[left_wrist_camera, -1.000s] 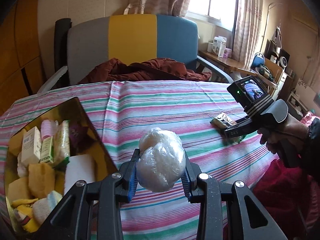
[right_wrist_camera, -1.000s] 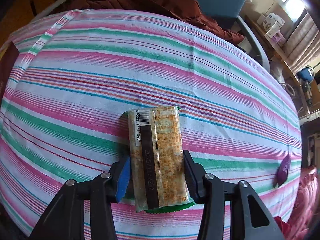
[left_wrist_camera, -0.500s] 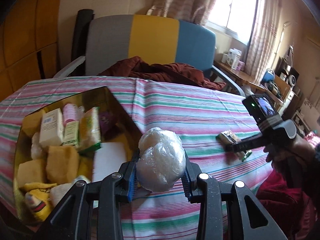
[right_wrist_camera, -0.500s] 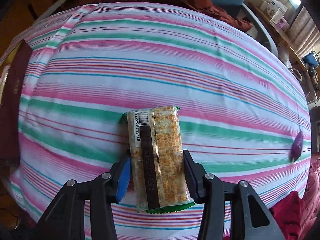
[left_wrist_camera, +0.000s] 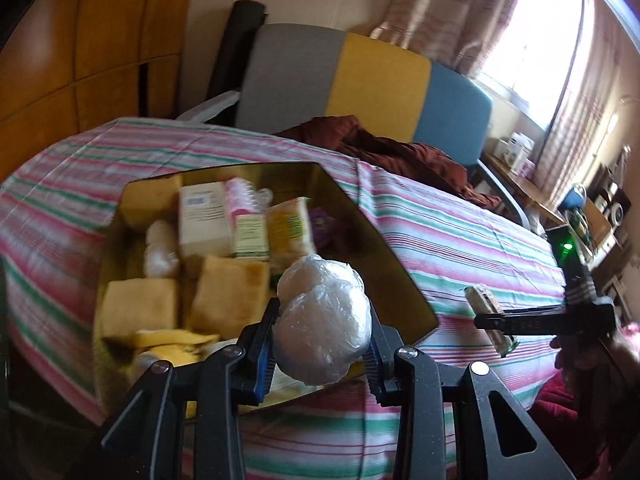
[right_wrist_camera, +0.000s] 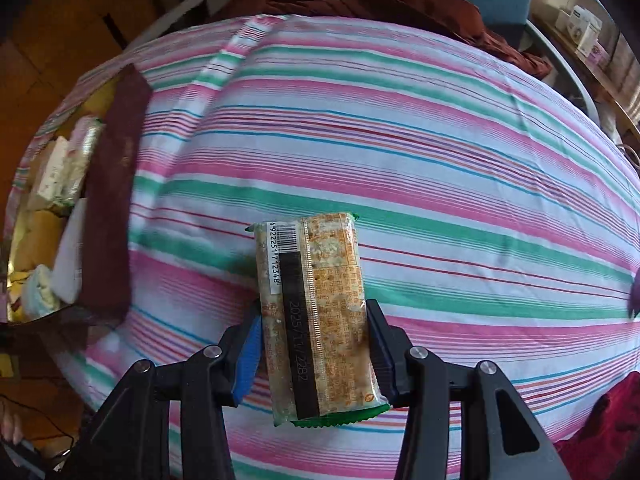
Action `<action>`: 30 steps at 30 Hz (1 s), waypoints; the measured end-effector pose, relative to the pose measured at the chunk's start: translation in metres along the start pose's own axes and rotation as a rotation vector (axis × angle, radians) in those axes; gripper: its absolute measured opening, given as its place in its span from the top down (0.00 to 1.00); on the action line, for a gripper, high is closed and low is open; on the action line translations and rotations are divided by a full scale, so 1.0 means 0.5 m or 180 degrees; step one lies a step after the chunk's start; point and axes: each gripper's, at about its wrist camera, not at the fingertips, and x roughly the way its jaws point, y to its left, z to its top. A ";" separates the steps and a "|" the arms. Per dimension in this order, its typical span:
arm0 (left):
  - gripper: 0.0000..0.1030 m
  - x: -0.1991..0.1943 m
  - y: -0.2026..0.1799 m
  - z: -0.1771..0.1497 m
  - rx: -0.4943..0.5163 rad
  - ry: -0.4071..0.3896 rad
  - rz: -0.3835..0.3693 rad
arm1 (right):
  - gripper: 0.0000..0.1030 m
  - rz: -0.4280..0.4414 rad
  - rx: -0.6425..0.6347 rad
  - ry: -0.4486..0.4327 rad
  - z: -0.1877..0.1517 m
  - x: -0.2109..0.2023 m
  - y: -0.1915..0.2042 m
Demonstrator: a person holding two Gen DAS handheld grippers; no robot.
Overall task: Organize objects
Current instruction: 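Lower the cracker package and plastic-wrapped ball into the tray and open both grippers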
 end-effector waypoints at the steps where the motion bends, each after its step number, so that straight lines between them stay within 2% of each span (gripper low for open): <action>1: 0.64 -0.004 0.012 -0.001 -0.0039 0.0005 0.0022 | 0.54 0.0045 -0.0021 -0.0066 -0.005 -0.011 0.016; 7: 0.64 -0.037 0.081 -0.006 -0.0249 -0.0020 0.0165 | 0.54 0.0344 -0.0097 -0.0429 -0.017 -0.081 0.083; 12: 0.64 -0.068 0.124 -0.012 -0.0330 -0.0062 0.0288 | 0.54 0.0639 -0.0369 -0.0576 -0.021 -0.131 0.193; 15: 0.64 -0.076 0.145 -0.017 -0.0407 -0.0055 0.0322 | 0.54 0.0752 -0.0577 -0.0655 -0.005 -0.131 0.264; 20: 0.64 -0.077 0.154 -0.023 -0.0437 -0.0036 0.0277 | 0.53 0.0754 -0.0777 -0.0677 0.016 -0.121 0.336; 30: 0.64 -0.035 0.101 0.002 -0.0326 0.0024 0.0022 | 0.53 0.0727 -0.0682 -0.0629 0.059 -0.082 0.367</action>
